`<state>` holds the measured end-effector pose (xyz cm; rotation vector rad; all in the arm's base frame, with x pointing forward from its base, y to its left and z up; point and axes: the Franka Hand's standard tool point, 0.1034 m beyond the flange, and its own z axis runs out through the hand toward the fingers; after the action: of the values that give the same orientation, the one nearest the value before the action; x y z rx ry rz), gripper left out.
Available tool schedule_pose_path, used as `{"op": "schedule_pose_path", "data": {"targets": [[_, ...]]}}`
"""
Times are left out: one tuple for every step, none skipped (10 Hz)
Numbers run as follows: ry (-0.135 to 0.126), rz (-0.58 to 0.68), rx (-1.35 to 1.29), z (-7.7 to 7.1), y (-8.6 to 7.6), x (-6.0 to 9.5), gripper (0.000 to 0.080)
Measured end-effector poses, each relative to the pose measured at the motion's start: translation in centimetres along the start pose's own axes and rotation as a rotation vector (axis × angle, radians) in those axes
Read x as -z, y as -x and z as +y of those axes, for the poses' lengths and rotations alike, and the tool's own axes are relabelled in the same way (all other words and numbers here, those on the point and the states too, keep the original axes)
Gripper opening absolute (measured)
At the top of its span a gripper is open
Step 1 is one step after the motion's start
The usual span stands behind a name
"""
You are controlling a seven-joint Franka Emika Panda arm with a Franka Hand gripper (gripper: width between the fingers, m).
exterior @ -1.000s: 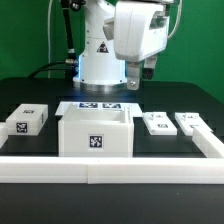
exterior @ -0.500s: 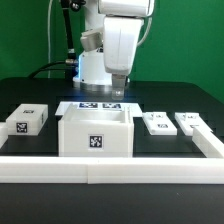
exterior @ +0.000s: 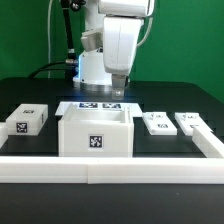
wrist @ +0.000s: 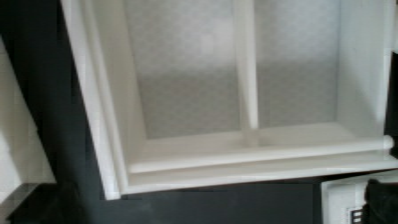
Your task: Assemble cabinet
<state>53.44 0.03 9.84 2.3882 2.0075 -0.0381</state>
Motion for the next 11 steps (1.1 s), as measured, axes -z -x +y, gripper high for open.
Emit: {"op": "schedule_pose_path", "data": {"targets": [[0.0, 0.003, 0.006, -1.2, 0.2, -0.6, 0.0798], [-0.019, 0.001, 0.013, -2.9, 0.5, -1.5, 0.0798], [-0.035, 0.0, 0.023, -3.9, 0.6, -2.3, 0.0798], [-0.025, 0.009, 0.023, -5.1, 0.6, -3.3, 0.0798], [-0.039, 0.011, 0.022, -6.4, 0.8, -4.4, 0.0798], [-0.046, 0.011, 0.02, -6.5, 0.9, -4.8, 0.0798], [-0.049, 0.011, 0.018, -6.5, 0.9, -5.0, 0.0798], [-0.046, 0.01, 0.008, -6.6, 1.0, -5.0, 0.0798], [-0.046, 0.01, 0.008, -6.6, 1.0, -5.0, 0.0798], [-0.046, 0.01, 0.008, -6.6, 1.0, -5.0, 0.0798], [-0.048, 0.01, 0.009, -6.6, 1.0, -5.0, 0.0798]]}}
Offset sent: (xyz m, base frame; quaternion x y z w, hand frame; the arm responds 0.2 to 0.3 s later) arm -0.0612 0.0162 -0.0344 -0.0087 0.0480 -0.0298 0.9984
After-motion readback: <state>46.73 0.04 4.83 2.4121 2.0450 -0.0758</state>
